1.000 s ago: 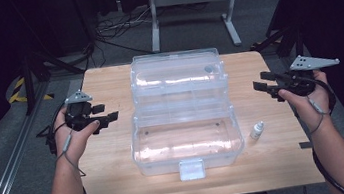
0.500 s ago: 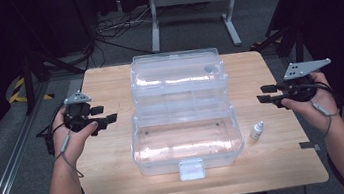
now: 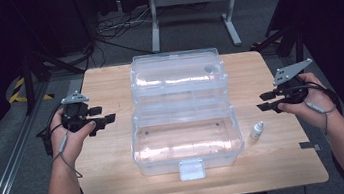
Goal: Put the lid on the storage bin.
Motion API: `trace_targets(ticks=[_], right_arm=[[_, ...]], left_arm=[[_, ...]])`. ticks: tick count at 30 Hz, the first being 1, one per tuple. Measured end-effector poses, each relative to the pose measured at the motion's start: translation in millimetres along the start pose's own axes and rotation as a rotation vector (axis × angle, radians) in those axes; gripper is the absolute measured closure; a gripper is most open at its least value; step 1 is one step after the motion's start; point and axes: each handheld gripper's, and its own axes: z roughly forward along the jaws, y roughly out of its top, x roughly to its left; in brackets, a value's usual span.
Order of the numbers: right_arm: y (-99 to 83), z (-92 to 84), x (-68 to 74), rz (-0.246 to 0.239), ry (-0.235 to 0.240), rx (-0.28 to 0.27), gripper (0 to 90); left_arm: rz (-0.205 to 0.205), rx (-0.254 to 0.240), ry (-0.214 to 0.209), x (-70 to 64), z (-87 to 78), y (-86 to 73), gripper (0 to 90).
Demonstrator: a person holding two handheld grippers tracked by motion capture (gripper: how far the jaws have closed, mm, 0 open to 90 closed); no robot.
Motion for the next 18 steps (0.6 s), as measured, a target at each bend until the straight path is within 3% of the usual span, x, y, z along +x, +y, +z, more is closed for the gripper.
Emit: trace_targets(ticks=[18], right_arm=[[4.4,21.1,-1.3,-0.082,0.051,0.204,59.1]], left_arm=[[-0.009,0.009,0.004,0.6,-3.5,-4.2,35.0]])
